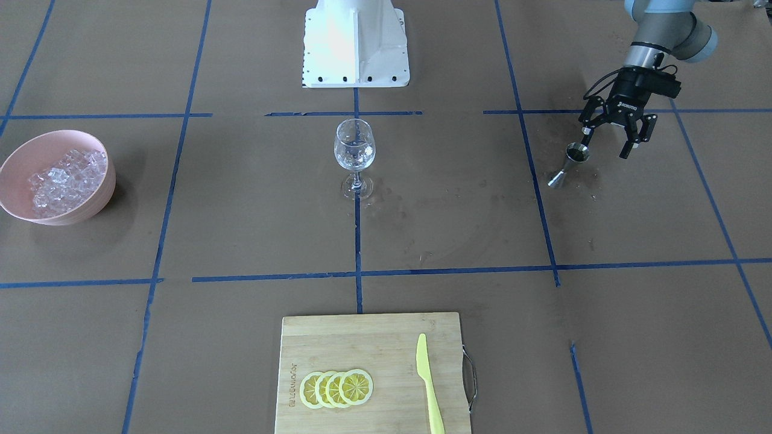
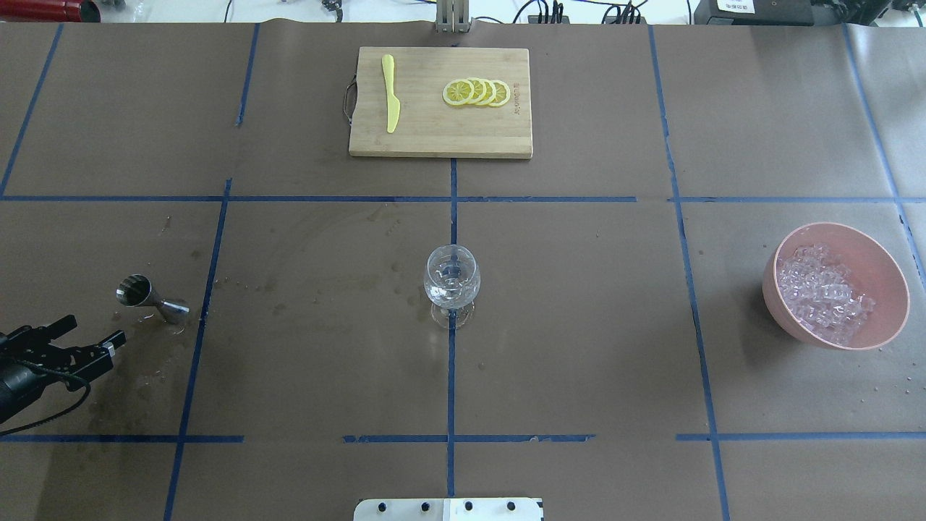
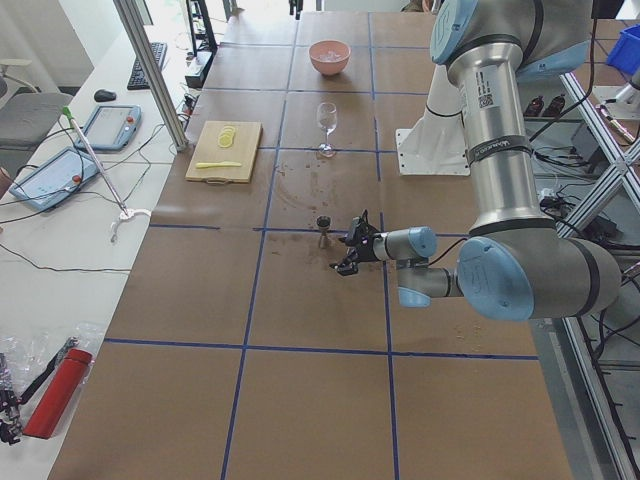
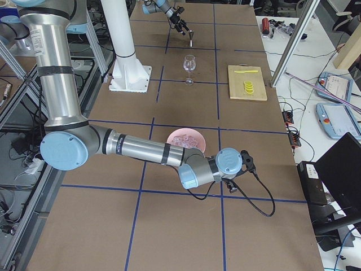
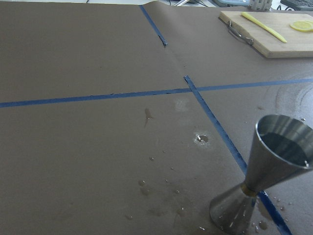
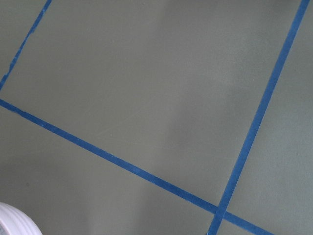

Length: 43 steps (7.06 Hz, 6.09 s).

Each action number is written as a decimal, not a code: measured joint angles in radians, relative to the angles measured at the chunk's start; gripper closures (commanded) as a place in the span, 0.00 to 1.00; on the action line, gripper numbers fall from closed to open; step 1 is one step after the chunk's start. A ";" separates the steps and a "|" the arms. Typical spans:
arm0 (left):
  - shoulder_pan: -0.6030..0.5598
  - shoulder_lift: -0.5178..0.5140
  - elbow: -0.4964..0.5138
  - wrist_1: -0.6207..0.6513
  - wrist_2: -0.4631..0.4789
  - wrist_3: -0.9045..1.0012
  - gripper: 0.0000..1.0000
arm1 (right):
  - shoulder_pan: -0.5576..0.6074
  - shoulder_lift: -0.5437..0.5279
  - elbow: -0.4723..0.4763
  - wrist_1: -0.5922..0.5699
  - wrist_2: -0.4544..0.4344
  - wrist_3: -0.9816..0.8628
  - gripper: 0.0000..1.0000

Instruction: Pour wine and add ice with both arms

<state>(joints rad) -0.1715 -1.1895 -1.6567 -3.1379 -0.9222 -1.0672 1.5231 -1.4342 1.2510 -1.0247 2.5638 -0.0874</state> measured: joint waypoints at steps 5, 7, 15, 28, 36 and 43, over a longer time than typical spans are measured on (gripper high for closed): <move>0.176 -0.089 0.060 0.002 0.336 0.012 0.01 | 0.000 -0.018 0.015 0.000 0.004 0.000 0.00; 0.188 -0.154 0.102 0.000 0.421 0.012 0.01 | 0.000 -0.020 0.017 0.000 0.004 0.000 0.00; 0.132 -0.229 0.155 -0.004 0.513 0.106 0.05 | 0.000 -0.018 0.021 0.000 0.003 -0.002 0.00; 0.089 -0.299 0.216 0.001 0.500 0.127 0.75 | 0.000 -0.018 0.022 0.000 0.003 -0.002 0.00; 0.011 -0.374 0.069 -0.043 0.376 0.388 1.00 | 0.000 -0.018 0.021 0.000 0.003 0.000 0.00; 0.005 -0.681 -0.137 0.229 0.310 0.753 1.00 | -0.001 -0.018 0.018 -0.001 0.003 0.000 0.00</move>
<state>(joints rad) -0.1664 -1.8700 -1.7941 -2.9085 -0.6122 -0.3145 1.5222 -1.4527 1.2687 -1.0260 2.5664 -0.0874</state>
